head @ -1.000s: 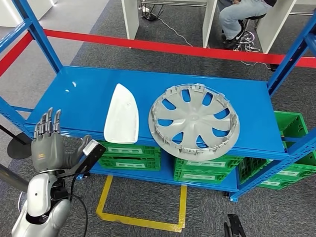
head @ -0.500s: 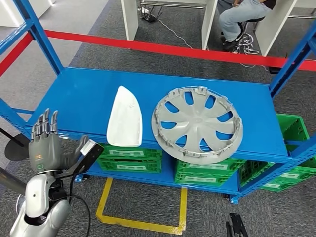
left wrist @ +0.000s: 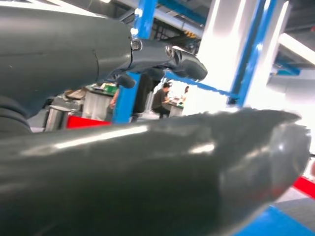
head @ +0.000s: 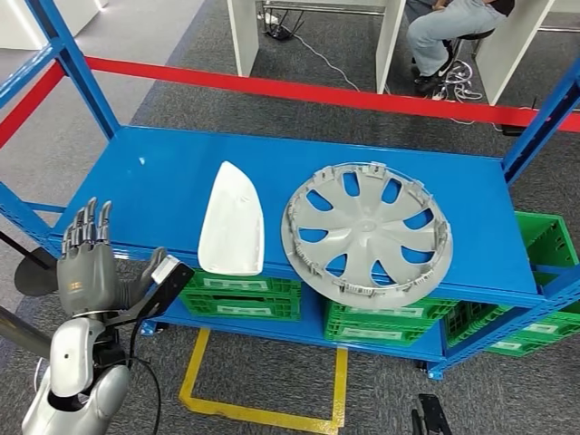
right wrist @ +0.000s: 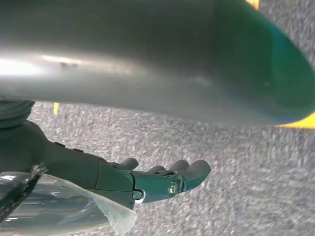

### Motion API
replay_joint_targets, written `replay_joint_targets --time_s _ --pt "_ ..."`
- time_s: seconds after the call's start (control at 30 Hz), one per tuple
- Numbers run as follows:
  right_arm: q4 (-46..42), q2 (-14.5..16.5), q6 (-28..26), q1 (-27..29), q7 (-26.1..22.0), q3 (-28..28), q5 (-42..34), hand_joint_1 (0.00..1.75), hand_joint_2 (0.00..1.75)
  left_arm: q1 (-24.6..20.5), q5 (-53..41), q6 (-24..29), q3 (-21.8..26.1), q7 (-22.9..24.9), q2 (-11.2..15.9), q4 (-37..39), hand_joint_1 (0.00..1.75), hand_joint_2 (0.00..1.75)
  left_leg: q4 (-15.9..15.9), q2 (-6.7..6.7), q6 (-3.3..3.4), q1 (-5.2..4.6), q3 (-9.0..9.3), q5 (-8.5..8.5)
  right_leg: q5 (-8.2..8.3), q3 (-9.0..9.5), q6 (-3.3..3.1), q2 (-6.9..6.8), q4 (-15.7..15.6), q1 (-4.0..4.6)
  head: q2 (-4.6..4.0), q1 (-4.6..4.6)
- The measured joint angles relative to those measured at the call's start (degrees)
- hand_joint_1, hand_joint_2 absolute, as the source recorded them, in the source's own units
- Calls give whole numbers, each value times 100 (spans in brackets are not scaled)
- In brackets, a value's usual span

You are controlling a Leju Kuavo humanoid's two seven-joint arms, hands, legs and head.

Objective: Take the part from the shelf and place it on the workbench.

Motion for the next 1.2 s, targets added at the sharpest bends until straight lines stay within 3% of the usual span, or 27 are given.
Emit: replay_joint_targets --time_s 0.07,0.1,0.17,0.2,0.23,0.27,0.33,0.4,0.47,0.5,0.6,0.67,0.8,0.9,0.97,1.03,1.2 --pt "-4 3 1 -2 -2 -5 7 0 0 -12 -1 0 7 0 1 -1 0 0 181 4 -67 14 -60 -136 4 39 -55 -1 -31 -27 0 -22" --pt "-6 5 1 -7 -3 -9 10 0 0 -17 -2 -1 15 0 1 -1 0 0 437 6 -103 28 -174 -277 2 61 -79 -3 -44 -40 0 -34" --pt "-10 4 5 -12 -4 -15 13 0 0 -14 -2 -5 31 0 -1 1 0 0 1216 9 -159 61 -568 -600 -19 85 -107 -4 -45 -41 -1 -49" --pt "-10 4 10 -11 -4 -17 14 0 0 -6 -2 -10 36 0 -1 2 0 0 1530 10 -176 77 -744 -677 -30 96 -112 -4 -45 -41 -1 -49" --pt "-10 4 15 -10 -4 -17 15 0 0 -1 -2 -17 39 0 -1 2 0 0 1658 10 -185 88 -838 -641 -44 111 -112 -1 -44 -42 -1 -49" --pt "-10 5 20 -9 -4 -18 16 0 0 0 -2 -24 43 0 0 3 0 0 1548 11 -185 96 -816 -486 -59 134 -105 4 -44 -43 -1 -51" --pt "-10 5 28 -7 -4 -19 17 0 0 -5 -2 -31 51 0 1 3 0 0 836 13 -162 102 -527 -20 -100 193 -76 13 -44 -46 -1 -50" --pt "-10 5 36 -16 -4 -21 19 0 0 -13 -2 -35 53 0 -1 3 0 0 219 15 -120 87 -252 200 -142 218 -24 20 -32 -24 -1 -45" --pt "-11 4 37 -19 -4 -24 19 0 0 -9 -2 -48 54 0 -1 3 0 0 63 13 -72 66 -190 170 -159 215 36 14 -39 -5 -1 -39" --pt "-12 3 36 -14 -4 -27 20 0 0 -5 -1 -62 56 0 1 3 0 0 53 10 -61 67 -196 170 -163 216 33 8 -50 -4 -1 -36" --pt "-12 1 28 -11 -5 -51 23 0 0 -4 46 -139 66 -2 -9 3 0 0 18 0 -53 71 -193 188 -160 232 -81 0 -75 1 -1 -31" --pt "-12 2 23 -14 -7 -77 30 0 0 -4 155 -179 67 -21 -31 3 0 0 19 -2 -36 58 -192 180 -151 246 -104 -1 -95 -7 -1 -31" --pt "-12 2 35 -11 -13 -119 46 0 0 -3 309 -193 67 -81 -56 3 0 0 22 -1 -6 41 -191 169 -131 260 -58 0 -131 -21 -1 -31" --pt "-12 2 48 -9 -14 -126 48 0 0 -3 321 -192 67 -97 -67 3 0 0 27 0 2 24 -192 166 -130 261 58 0 -141 -42 -1 -33" --pt "-12 2 56 -9 -15 -128 48 0 0 -3 321 -192 67 -98 -75 3 0 87 29 0 5 18 -191 168 -133 260 116 0 -142 -53 -1 -34" --pt "-12 2 63 -8 -15 -132 48 0 0 -3 321 -191 67 -103 -80 3 0 175 28 1 8 19 -189 170 -134 258 122 0 -140 -52 -1 -34" --pt "-12 2 66 -8 -15 -149 53 0 0 -16 285 -154 54 -215 -84 3 0 175 27 2 8 31 -182 172 -136 253 118 0 -125 -40 -1 -35"
